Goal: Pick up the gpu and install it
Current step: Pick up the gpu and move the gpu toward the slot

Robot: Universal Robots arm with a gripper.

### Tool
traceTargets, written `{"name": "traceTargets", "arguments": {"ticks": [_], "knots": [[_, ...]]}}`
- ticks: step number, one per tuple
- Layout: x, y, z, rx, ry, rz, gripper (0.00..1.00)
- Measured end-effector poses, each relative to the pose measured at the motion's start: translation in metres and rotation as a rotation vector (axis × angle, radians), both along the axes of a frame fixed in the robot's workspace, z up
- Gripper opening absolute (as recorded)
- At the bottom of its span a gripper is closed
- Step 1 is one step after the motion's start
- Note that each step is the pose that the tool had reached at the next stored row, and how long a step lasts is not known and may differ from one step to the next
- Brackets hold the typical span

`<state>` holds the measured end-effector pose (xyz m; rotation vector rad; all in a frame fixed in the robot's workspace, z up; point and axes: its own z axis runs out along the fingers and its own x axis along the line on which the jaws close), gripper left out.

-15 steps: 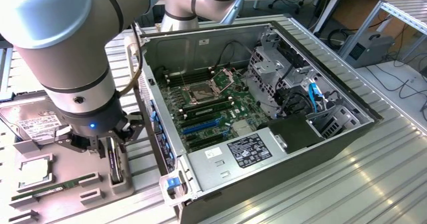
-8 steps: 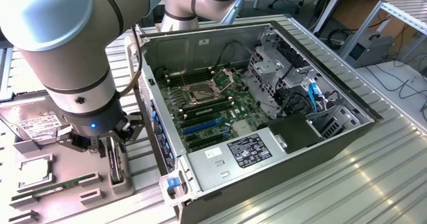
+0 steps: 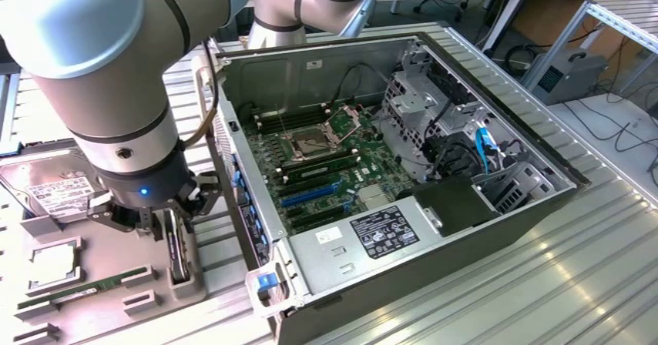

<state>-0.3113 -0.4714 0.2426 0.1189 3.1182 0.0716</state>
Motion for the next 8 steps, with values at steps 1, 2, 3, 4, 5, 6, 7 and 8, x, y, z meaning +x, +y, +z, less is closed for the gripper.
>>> {"name": "traceTargets", "arguments": {"ticks": [1,2,3,4,5,6,7,8], "knots": [[0.0000,0.0000,0.0000,-0.0001,0.0000,0.000,0.44],[-0.0001,0.0000,-0.0001,0.0001,-0.0001,0.000,0.44],[-0.0003,0.0000,-0.0002,0.0001,-0.0002,0.000,0.44],[-0.0009,0.0000,-0.0002,0.0001,-0.0002,0.000,0.44],[-0.0012,0.0000,-0.0002,0.0001,-0.0001,0.000,0.44],[-0.0012,0.0000,-0.0003,0.0002,-0.0002,0.000,0.44],[-0.0011,-0.0009,-0.0010,0.0002,-0.0002,0.000,0.44],[-0.0010,-0.0009,-0.0010,0.0001,-0.0001,0.000,0.44]]}}
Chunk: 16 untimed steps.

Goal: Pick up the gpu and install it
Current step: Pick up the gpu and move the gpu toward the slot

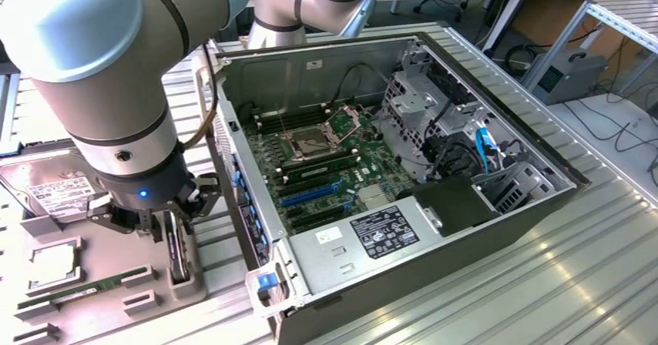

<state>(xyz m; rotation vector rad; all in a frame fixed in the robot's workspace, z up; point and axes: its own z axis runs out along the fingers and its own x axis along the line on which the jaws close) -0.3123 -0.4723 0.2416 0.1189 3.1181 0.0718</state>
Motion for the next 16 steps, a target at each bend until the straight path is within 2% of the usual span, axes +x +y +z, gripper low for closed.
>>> {"name": "traceTargets", "arguments": {"ticks": [4,5,6,7,16], "knots": [[-0.0009,0.0000,0.0000,0.0000,0.0000,0.000,0.42],[0.0006,0.0000,-0.0001,0.0000,0.0000,0.000,0.35],[0.0007,0.0000,0.0000,0.0000,0.0000,0.000,0.35],[0.0007,0.0000,-0.0001,0.0000,0.0000,0.000,0.27],[0.0007,0.0000,0.0009,-0.0002,0.0001,0.000,0.27]]}}
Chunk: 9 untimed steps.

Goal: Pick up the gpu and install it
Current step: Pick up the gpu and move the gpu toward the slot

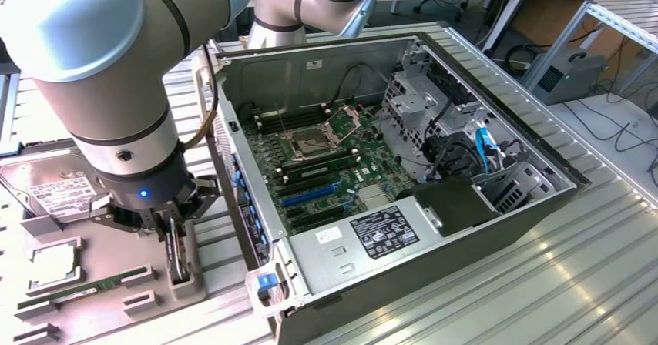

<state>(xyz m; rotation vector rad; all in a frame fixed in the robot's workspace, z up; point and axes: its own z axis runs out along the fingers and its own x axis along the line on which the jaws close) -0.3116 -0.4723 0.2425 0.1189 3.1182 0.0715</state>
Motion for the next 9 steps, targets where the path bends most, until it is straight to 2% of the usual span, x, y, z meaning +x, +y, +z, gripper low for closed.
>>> {"name": "traceTargets", "arguments": {"ticks": [6,9], "knots": [[0.000,0.0000,0.0096,0.0002,-0.0002,0.000,0.27],[0.001,0.0000,0.0176,0.0001,-0.0001,0.000,0.27]]}}
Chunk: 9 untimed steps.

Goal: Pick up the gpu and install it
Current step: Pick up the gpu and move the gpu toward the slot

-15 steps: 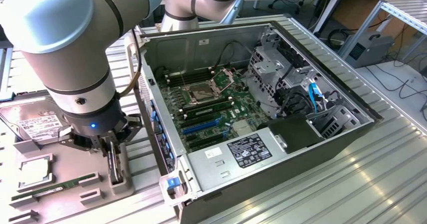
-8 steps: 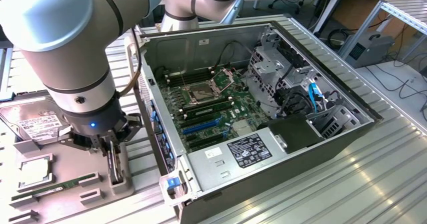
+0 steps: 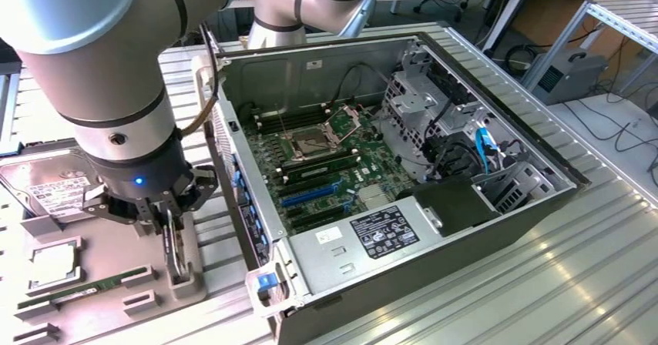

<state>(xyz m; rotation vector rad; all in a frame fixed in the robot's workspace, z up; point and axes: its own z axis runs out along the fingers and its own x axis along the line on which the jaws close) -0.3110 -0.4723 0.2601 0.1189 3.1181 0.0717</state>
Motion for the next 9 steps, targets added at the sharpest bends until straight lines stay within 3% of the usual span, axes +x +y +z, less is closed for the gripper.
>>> {"name": "traceTargets", "arguments": {"ticks": [5,9], "knots": [[0.002,0.0000,0.0201,0.0001,-0.0001,0.000,0.27],[0.003,0.0000,0.0307,0.0002,-0.0002,0.000,0.27]]}}
